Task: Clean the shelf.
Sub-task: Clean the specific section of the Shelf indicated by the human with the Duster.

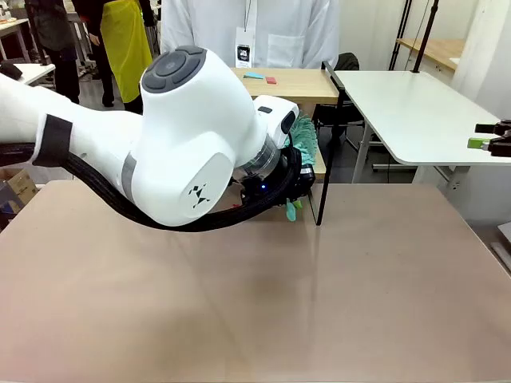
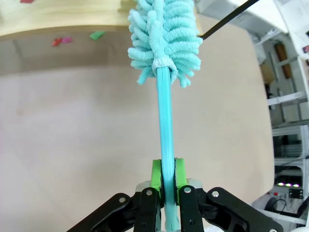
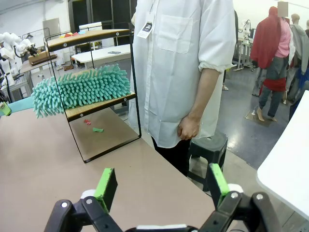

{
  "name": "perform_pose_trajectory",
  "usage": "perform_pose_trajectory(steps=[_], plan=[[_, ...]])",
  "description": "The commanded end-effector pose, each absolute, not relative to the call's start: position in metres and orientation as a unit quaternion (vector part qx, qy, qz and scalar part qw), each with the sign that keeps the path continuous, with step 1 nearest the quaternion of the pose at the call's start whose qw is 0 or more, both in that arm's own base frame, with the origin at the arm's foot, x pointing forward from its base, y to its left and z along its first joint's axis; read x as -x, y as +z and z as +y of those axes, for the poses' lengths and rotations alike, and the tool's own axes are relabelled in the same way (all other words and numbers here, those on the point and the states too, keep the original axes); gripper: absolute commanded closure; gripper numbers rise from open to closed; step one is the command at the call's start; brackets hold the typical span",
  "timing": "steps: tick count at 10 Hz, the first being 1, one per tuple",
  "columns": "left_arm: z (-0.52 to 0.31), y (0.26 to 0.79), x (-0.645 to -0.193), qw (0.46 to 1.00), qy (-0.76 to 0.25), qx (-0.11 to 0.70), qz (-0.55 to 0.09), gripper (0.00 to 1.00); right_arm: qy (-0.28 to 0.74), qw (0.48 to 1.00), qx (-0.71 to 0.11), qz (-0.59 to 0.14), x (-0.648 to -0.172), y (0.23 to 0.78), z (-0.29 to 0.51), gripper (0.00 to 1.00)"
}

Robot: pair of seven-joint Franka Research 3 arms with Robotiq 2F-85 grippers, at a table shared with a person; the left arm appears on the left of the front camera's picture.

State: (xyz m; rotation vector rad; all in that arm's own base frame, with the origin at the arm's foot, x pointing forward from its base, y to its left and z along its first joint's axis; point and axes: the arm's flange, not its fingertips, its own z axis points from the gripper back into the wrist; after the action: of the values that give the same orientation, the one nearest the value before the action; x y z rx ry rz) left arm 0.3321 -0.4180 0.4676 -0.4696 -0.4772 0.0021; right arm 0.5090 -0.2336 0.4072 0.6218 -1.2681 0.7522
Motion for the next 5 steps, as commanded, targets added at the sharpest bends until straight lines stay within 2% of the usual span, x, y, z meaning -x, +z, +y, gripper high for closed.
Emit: perform_pose_trajectory(steps=[1,5], plan=[[-0.397,0.482,-0.337,0.953,0.005,0.195,-0.233,0.87,0.339,0.7,-0.275,-0.564,-0.509,0.411,-0.232,0.0],[-0.362,0.486,-0.353,0.963,0.021,0.146,-0.228,0.87,0.339,0.7,-0.275,-0.564,-0.509,0.411,-0.232,0.0]])
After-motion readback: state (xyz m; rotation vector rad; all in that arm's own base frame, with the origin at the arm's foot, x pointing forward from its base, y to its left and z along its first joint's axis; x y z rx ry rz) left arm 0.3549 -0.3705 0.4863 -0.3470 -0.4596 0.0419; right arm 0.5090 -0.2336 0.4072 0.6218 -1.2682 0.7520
